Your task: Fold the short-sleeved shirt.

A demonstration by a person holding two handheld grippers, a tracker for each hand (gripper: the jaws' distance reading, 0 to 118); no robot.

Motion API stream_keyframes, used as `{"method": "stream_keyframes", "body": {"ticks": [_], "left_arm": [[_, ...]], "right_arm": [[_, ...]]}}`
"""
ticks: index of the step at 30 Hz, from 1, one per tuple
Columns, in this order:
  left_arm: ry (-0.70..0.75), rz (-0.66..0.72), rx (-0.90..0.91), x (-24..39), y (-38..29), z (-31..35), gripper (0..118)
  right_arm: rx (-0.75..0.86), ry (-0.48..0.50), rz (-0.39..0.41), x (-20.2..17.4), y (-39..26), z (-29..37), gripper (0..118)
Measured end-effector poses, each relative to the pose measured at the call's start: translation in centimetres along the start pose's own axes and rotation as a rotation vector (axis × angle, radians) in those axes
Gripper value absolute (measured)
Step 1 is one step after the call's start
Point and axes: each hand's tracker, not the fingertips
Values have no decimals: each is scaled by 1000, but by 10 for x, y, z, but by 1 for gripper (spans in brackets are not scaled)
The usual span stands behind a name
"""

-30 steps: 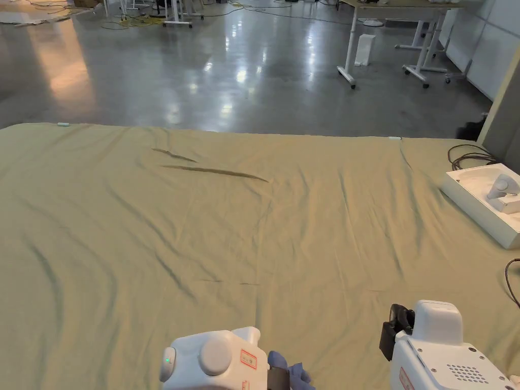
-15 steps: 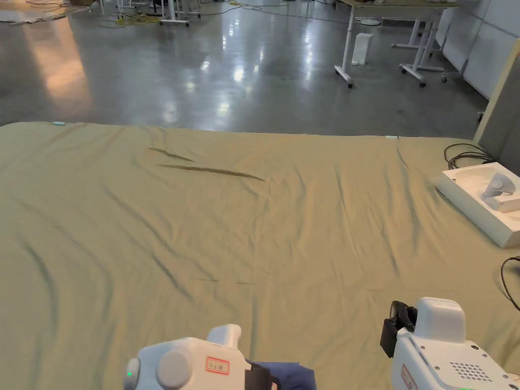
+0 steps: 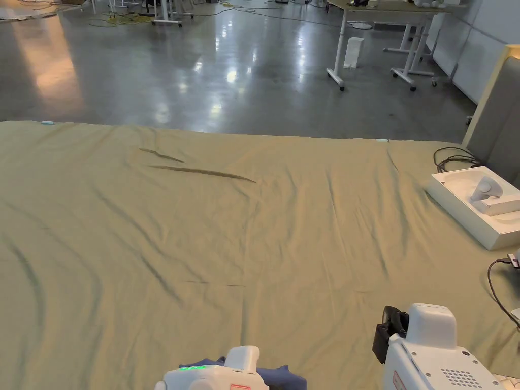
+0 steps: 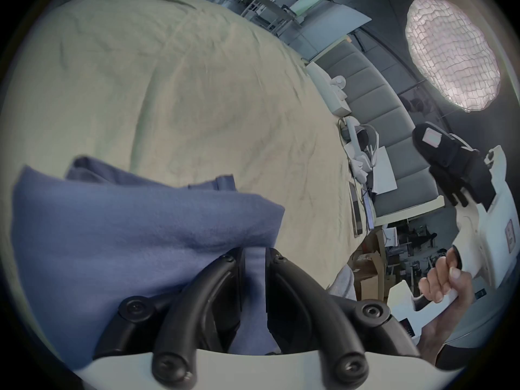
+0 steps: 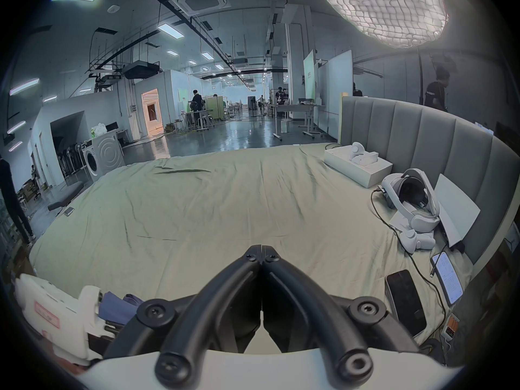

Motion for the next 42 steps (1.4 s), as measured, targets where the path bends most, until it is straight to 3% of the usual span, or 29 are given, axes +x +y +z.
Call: {"method": "stream_keyframes", "body": {"ticks": [3, 7, 14, 20, 25, 33, 42], "left_arm": [[35, -115, 135, 11, 12, 41, 16], [190, -265, 402, 23, 34, 107, 16], [461, -363, 789, 22, 57, 198, 2], [639, -371, 929, 8, 57, 227, 1], [716, -387, 985, 1, 50, 230, 1], [700, -425, 969, 5, 52, 228, 1], [682, -391, 876, -16, 31, 218, 1]], "right_arm": [[24, 0, 1, -3, 8, 1, 0], [77, 7, 17, -13, 28, 1, 0], [186, 30, 49, -37, 72, 4, 0], [251, 34, 64, -53, 96, 7, 0], [288, 27, 70, -60, 101, 11, 0], [308, 24, 84, -60, 101, 19, 0], [-19, 204, 163, -79, -4, 15, 0]]}}
